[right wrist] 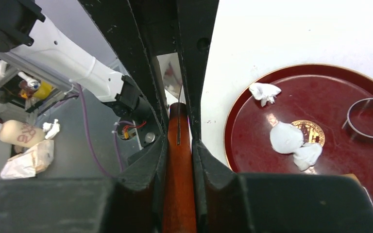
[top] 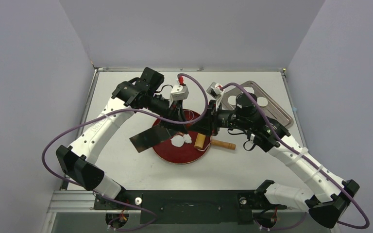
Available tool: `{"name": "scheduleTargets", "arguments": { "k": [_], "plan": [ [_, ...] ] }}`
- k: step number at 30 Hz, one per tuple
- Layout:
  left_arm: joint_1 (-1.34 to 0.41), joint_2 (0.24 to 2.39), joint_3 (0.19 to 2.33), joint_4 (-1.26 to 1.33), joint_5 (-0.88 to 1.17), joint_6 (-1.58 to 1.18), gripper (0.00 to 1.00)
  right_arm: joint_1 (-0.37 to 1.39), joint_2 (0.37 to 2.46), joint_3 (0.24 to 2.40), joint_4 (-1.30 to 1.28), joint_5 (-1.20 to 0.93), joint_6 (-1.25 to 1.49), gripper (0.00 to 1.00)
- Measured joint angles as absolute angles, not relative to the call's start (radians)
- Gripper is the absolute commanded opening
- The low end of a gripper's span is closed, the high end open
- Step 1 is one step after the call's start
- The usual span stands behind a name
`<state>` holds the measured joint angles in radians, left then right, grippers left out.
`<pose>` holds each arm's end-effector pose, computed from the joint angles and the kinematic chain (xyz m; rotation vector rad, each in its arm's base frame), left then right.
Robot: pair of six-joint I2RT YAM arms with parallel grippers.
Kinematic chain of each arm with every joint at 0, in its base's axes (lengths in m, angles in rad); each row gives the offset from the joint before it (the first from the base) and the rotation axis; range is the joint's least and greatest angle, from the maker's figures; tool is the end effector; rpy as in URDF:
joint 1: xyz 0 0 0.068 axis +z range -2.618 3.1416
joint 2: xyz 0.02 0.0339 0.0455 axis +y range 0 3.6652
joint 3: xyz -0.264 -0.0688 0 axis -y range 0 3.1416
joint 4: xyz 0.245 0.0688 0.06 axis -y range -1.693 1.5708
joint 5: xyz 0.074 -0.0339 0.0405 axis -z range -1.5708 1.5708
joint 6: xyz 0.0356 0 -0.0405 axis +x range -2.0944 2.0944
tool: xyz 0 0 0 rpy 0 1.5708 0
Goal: Roll out the dumpling wrappers from the dough
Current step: Adjust the spatula.
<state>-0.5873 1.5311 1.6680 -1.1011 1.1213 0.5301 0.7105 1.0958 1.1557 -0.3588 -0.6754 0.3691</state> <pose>0.2278 -0.1902 0.3967 1.5425 1.6467 -1.4093 0.1655 0.1718 0.3929 -0.8389 1.8567 1.3424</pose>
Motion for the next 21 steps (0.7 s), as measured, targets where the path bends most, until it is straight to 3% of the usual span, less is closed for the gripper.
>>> {"name": "scheduleTargets", "arguments": {
  "k": [2, 3, 5, 21],
  "plan": [
    [-0.587, 1.530, 1.668, -1.105, 1.144, 0.522, 0.03, 0.714, 1.088, 1.158, -0.359, -0.681, 0.360, 0.00],
    [-0.587, 1.529, 1.668, -1.103, 1.143, 0.515, 0.24, 0.715, 1.084, 1.158, -0.361, -0.678, 0.361, 0.00],
    [-0.588, 1.528, 1.666, -1.084, 1.138, 0.485, 0.34, 0.716, 1.077, 1.158, -0.366, -0.656, 0.368, 0.00],
    [-0.449, 1.506, 1.658, -0.712, 0.873, -0.006, 0.45, 0.717, 1.113, 1.255, -0.730, -0.172, 0.476, 0.00]
  ]
}}
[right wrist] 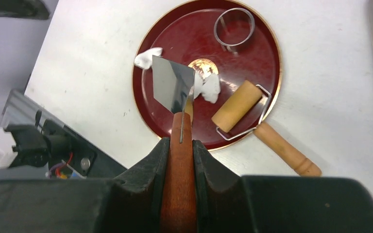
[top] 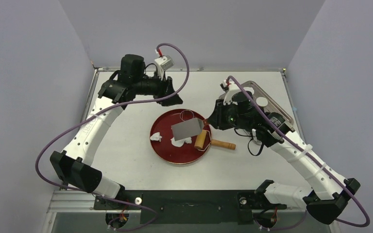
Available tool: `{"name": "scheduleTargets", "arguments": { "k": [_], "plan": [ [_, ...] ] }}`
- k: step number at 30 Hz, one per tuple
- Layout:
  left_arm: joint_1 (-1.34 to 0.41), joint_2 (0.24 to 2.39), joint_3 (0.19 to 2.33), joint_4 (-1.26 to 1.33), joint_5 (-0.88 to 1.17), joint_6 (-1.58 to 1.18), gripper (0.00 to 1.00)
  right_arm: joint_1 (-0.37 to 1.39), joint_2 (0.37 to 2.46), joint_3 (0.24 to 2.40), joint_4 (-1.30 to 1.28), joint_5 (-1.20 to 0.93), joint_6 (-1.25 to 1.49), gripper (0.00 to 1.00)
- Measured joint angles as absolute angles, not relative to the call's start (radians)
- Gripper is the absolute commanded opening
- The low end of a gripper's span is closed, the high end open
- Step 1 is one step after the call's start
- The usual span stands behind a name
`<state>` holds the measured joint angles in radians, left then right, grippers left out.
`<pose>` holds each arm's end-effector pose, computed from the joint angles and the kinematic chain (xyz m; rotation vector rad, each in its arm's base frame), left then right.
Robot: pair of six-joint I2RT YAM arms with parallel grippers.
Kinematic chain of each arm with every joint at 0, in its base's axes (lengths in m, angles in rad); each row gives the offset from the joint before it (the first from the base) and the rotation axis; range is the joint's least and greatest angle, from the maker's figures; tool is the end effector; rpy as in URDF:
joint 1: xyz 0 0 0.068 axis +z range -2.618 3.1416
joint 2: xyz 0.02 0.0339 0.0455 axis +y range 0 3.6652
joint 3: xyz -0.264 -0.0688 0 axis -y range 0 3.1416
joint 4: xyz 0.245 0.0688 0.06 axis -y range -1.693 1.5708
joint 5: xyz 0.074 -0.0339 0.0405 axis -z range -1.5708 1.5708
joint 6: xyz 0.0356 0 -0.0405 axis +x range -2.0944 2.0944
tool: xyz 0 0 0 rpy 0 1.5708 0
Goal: Roll out the dumpling wrappers from the dough
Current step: Adjust the spatula, then remove the dumpling wrapper from the work surface.
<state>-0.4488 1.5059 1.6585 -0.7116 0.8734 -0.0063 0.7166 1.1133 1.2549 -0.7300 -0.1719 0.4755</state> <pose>0.2747 -0.1626 0.4221 0.9712 1.8918 -1.1935 0.1681 0.1545 0.3838 -0.3784 2.2504 0.8471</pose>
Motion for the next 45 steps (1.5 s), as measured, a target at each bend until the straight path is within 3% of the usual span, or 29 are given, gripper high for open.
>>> {"name": "scheduleTargets", "arguments": {
  "k": [6, 13, 21, 34, 45],
  "plan": [
    [-0.341, 1.468, 1.560, -0.758, 0.463, -0.040, 0.48, 0.787, 1.237, 1.512, -0.948, 0.060, 0.559, 0.00],
    [-0.260, 1.481, 1.249, -0.762, 0.224, -0.064, 0.51, 0.873, 1.502, 1.858, -1.201, 0.206, 0.569, 0.00],
    [-0.270, 1.544, 1.080, -0.574, 0.156, -0.134, 0.53, 0.919, 1.692, 1.980, -1.369, 0.284, 0.547, 0.00],
    [-0.282, 1.620, 0.981, -0.328, 0.096, -0.225, 0.54, 0.978, 1.747, 2.026, -1.379, 0.360, 0.550, 0.00],
    [-0.313, 1.623, 0.932, -0.244, 0.078, -0.233, 0.46, 0.990, 1.751, 2.041, -1.361, 0.392, 0.559, 0.00]
  ]
}}
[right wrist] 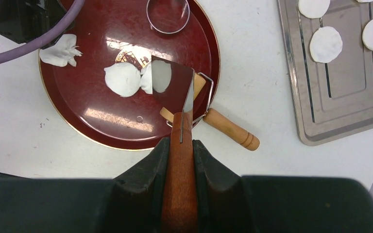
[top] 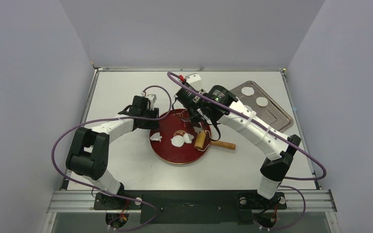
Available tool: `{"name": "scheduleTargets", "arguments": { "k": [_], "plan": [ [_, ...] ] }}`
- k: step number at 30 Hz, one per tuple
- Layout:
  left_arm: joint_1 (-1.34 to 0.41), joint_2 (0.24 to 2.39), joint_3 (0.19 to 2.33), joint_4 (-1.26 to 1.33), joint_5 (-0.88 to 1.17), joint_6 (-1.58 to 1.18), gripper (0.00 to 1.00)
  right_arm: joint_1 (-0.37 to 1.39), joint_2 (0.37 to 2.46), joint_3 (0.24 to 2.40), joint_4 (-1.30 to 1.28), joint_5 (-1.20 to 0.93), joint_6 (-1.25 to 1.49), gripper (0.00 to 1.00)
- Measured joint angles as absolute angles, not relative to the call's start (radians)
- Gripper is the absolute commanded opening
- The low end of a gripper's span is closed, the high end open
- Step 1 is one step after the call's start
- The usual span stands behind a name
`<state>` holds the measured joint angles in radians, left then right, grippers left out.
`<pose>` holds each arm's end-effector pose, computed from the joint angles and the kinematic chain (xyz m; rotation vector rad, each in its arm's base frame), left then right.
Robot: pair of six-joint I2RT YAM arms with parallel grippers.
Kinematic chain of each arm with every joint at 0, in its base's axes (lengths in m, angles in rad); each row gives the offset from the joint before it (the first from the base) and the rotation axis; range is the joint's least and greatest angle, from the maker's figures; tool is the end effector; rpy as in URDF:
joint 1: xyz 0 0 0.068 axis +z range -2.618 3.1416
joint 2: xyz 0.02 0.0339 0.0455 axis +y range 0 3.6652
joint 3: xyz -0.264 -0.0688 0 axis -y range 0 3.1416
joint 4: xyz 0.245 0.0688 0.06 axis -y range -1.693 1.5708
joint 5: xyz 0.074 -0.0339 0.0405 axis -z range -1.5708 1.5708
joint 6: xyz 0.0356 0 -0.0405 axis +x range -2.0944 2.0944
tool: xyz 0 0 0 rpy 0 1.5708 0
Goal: Roll out the dumpling wrappers from the dough
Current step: Remove the dumpling wrapper from the work surface.
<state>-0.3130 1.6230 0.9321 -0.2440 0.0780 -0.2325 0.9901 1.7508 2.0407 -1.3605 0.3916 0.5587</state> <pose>0.3092 -0.1030 0.1792 0.1343 2.5277 -0.3195 0.1958 0.2736 0.4070 -0.4140 2.4850 0.0927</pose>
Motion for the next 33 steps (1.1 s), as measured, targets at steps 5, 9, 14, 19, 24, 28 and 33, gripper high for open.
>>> {"name": "scheduleTargets", "arguments": {
  "k": [5, 9, 14, 19, 24, 28, 33],
  "plan": [
    [-0.314, 1.631, 0.924, -0.231, 0.055, -0.233, 0.40, 0.990, 1.779, 2.041, -1.348, 0.392, 0.559, 0.00],
    [-0.314, 1.632, 0.913, -0.214, 0.038, -0.234, 0.35, 0.997, 1.790, 2.041, -1.340, 0.388, 0.559, 0.00],
    [-0.314, 1.637, 0.907, -0.210, 0.029, -0.234, 0.32, 1.010, 1.794, 2.041, -1.339, 0.387, 0.559, 0.00],
    [-0.314, 1.637, 0.905, -0.204, 0.030, -0.239, 0.32, 1.011, 1.805, 2.041, -1.336, 0.387, 0.558, 0.00],
    [-0.314, 1.637, 0.897, -0.198, 0.030, -0.249, 0.31, 1.011, 1.829, 2.040, -1.324, 0.382, 0.557, 0.00],
    [-0.314, 1.637, 0.894, -0.196, 0.030, -0.252, 0.31, 1.011, 1.835, 2.038, -1.312, 0.380, 0.554, 0.00],
    [-0.314, 1.637, 0.892, -0.194, 0.030, -0.253, 0.31, 1.011, 1.835, 2.034, -1.308, 0.379, 0.554, 0.00]
  ]
}}
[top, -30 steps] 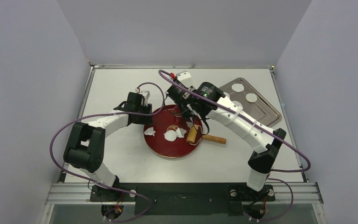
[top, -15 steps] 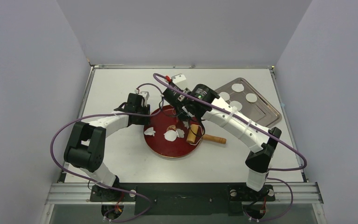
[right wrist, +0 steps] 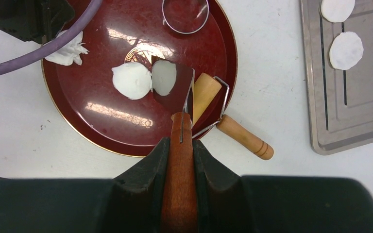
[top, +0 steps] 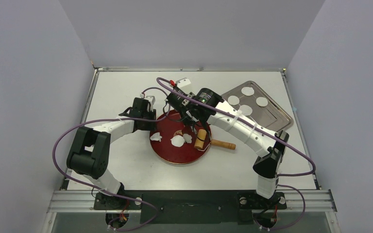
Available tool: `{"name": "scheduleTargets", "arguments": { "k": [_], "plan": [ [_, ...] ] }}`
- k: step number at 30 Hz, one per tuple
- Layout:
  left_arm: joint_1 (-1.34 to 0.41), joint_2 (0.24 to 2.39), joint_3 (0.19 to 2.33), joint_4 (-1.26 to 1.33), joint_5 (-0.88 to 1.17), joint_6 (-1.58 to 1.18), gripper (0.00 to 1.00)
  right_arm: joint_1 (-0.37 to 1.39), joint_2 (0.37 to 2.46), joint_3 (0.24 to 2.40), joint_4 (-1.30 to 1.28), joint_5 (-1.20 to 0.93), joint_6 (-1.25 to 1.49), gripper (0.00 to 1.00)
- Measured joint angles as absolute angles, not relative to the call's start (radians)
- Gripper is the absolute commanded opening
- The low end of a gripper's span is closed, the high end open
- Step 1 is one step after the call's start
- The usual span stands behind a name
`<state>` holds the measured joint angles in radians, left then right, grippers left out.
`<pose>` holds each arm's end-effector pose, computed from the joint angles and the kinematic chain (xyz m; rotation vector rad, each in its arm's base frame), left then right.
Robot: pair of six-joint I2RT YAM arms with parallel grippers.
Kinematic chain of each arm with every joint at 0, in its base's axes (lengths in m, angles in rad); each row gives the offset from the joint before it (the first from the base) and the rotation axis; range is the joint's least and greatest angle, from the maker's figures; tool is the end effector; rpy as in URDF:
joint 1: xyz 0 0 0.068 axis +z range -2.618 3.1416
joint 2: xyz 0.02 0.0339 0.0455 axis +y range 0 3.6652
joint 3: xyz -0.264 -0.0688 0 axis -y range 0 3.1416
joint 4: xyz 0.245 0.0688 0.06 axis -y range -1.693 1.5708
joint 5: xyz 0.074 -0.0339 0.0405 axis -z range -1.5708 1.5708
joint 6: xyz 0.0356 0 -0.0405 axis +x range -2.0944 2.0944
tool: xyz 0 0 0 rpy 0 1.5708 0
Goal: Roll out the dumpling wrappers from the dough
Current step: Remove the dumpling wrapper from the work surface.
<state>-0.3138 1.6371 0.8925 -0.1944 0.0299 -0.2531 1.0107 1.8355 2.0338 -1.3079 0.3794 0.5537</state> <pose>0.3069 -0.1007 0.1666 0.0891 2.5285 -0.2676 0.2051 0.3023 0.3795 -0.4661 2.5121 0.0747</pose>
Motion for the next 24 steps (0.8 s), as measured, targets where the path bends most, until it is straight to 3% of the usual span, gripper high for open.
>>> {"name": "scheduleTargets", "arguments": {
  "k": [14, 24],
  "plan": [
    [-0.314, 1.637, 0.892, -0.191, 0.029, -0.255, 0.27, 1.011, 1.846, 2.004, -1.268, 0.414, 0.542, 0.00],
    [-0.313, 1.637, 0.891, -0.189, 0.022, -0.262, 0.15, 1.026, 1.927, 2.078, -1.231, 0.475, 0.510, 0.00]
  ]
}}
